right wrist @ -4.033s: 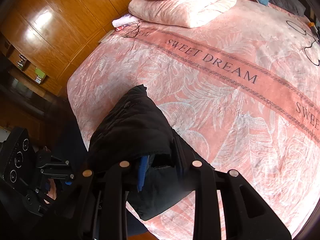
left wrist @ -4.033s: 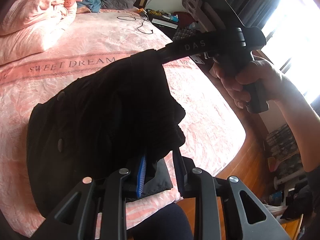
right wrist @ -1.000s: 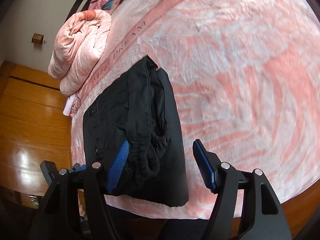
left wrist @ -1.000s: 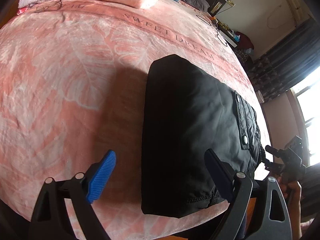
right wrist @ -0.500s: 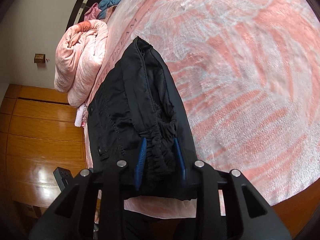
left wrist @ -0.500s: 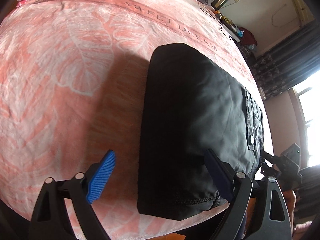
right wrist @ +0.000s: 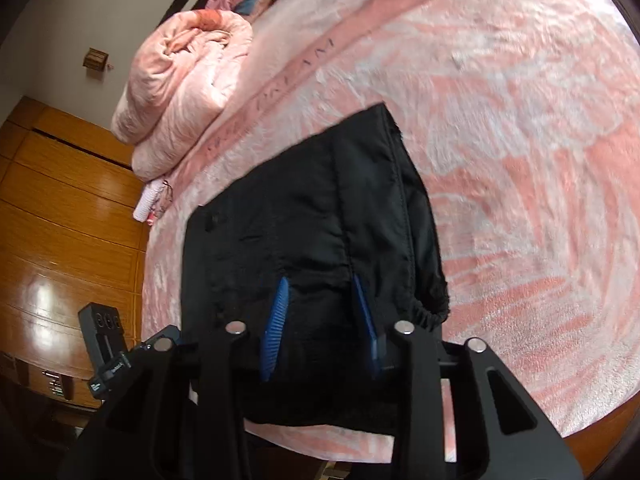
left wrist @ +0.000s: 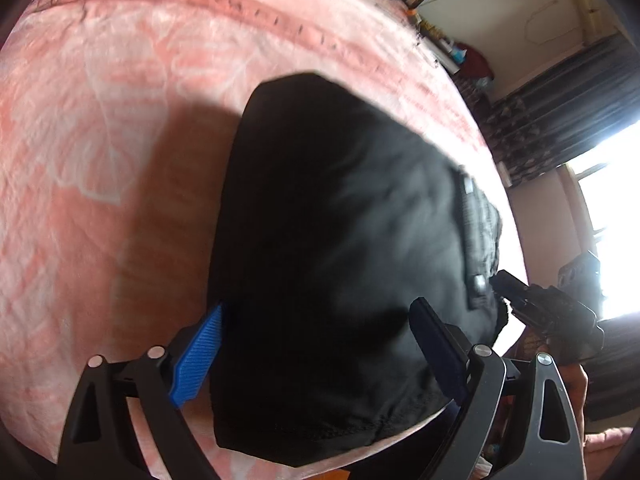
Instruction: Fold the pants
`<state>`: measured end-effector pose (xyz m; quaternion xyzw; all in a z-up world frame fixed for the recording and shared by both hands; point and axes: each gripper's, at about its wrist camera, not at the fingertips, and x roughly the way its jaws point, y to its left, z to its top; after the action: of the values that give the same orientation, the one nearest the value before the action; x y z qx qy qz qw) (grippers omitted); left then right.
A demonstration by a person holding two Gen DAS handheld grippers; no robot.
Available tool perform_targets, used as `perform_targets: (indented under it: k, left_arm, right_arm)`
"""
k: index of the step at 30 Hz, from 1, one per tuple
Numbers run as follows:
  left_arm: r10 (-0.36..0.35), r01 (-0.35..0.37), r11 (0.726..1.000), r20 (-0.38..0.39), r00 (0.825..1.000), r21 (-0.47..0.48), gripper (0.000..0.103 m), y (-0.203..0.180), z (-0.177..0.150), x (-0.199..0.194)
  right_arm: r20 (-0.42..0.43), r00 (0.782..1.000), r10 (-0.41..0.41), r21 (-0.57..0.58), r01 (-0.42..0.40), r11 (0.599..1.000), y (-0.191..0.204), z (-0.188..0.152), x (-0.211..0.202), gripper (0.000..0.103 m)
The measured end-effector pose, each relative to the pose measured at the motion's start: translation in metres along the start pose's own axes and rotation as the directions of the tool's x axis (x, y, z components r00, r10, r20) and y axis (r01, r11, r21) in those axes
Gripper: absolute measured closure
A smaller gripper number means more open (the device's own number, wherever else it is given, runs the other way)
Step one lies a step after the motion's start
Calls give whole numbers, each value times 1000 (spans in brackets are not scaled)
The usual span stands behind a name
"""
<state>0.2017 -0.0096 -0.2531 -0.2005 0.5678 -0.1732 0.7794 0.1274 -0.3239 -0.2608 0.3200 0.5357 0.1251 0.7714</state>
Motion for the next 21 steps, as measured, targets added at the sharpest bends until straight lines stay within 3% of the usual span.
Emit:
perform_targets:
  k: [1, 2, 4, 5, 8, 11, 14, 15, 17, 18, 19, 21]
  left_arm:
    - [1, -1, 1000, -7, 1000, 11, 10, 0, -1, 2]
    - [0, 0, 1000, -9, 1000, 18, 10, 0, 0, 1]
    - [-18, 18, 1000, -17, 1000, 10, 10, 2, 4, -1]
    - [-28, 28, 1000, -21, 999, -1, 10, 4, 7, -2]
    - [-32, 32, 999, -40, 999, -10, 9, 7, 18, 0]
    - [-21, 20, 1000, -66, 998, -10, 9, 8, 27, 8]
    - [-1, 4, 999, -96, 995, 33, 8, 5, 38, 13]
    - [3, 2, 999, -104, 995, 53, 8, 4, 42, 12]
    - [18, -8, 996, -108, 994, 92, 8, 4, 51, 7]
    - [23, -13, 995, -104, 994, 103, 8, 6, 56, 3]
    - [23, -11, 993, -101, 995, 114, 8, 10, 63, -1]
    - [-12, 24, 994, -109, 994, 104, 6, 23, 77, -7]
  right_arm:
    - [-8, 1000, 9, 22, -9, 1000, -7, 1, -1, 101]
    - [-21, 999, 45, 53, -44, 998, -11, 3, -5, 100]
    - [18, 998, 66, 29, -66, 997, -3, 10, -24, 66]
    - [61, 997, 54, -6, -54, 999, 4, 17, -34, 41]
    - [82, 991, 108, -9, -108, 994, 16, 48, -38, 39]
    - [43, 989, 139, 6, -140, 990, 16, 78, -13, 39]
    - [-48, 996, 82, 44, -79, 996, -1, 94, 24, 43]
    - [-68, 996, 57, 47, -54, 997, -7, 94, 30, 50]
    - [-72, 996, 59, 43, -56, 997, -14, 93, 24, 51]
    - [-64, 996, 56, 47, -53, 997, -17, 93, 15, 38]
    - [-52, 998, 38, 48, -36, 998, -20, 92, 4, 14]
    - [-43, 997, 64, 25, -63, 998, -27, 86, -17, 10]
